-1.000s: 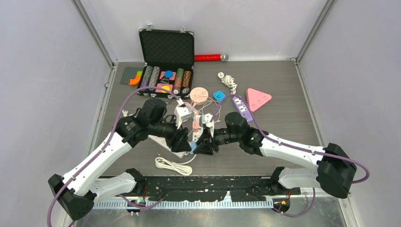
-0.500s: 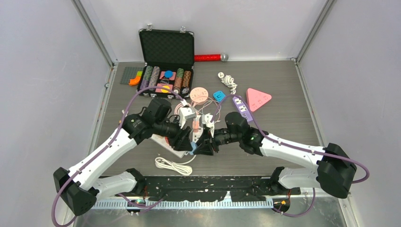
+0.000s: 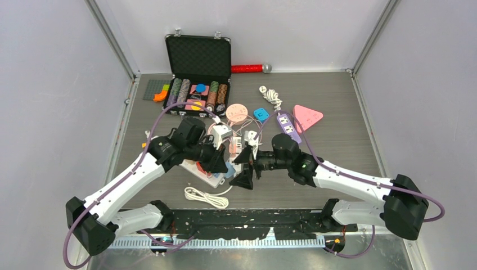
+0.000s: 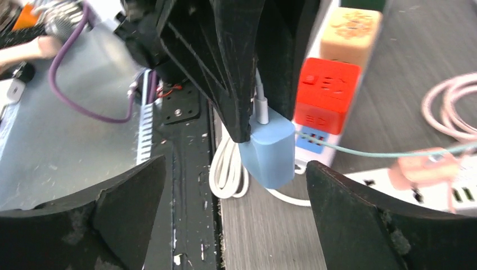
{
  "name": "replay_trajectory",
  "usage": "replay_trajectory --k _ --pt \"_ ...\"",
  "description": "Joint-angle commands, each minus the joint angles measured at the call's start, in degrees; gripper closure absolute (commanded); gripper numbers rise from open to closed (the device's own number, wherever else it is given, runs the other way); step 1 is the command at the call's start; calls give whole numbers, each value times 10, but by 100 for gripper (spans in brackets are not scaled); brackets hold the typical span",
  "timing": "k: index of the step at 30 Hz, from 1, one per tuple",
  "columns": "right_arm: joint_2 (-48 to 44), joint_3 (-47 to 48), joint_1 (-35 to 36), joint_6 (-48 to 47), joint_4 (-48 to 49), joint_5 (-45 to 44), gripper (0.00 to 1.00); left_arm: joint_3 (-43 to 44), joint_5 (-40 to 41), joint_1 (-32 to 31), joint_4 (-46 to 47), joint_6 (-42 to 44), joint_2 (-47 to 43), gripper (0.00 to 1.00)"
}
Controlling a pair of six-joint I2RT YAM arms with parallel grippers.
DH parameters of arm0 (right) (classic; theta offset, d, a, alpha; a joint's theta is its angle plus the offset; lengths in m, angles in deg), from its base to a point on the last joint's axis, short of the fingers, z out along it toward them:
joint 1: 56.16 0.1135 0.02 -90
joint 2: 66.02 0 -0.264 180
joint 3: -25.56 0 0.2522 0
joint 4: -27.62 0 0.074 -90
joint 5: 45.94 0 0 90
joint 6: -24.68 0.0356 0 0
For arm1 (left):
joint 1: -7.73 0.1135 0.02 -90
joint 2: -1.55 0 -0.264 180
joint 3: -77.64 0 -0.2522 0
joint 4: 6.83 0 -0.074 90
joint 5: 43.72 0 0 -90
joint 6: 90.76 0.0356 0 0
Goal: Insert the plug
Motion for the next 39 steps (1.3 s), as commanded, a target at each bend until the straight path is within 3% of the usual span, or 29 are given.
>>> replay_trajectory --k 1,7,11,23,35,39 --pt "-56 -11 -14 59 7 -132 1 -21 121 2 78 -100 -3 100" --pt "-96 -37 -58 174 -57 -325 1 -53 199 2 159 -223 41 100" --pt "-85 -33 -77 212 -95 -376 4 -51 240 2 170 -270 96 100" --pt "46 3 -91 267 -44 -292 24 -45 241 2 178 -286 73 100" --pt "105 24 -88 350 29 -258 23 -27 216 2 160 -276 45 100" --pt "140 43 -80 368 15 -287 30 -24 214 2 158 -276 41 100"
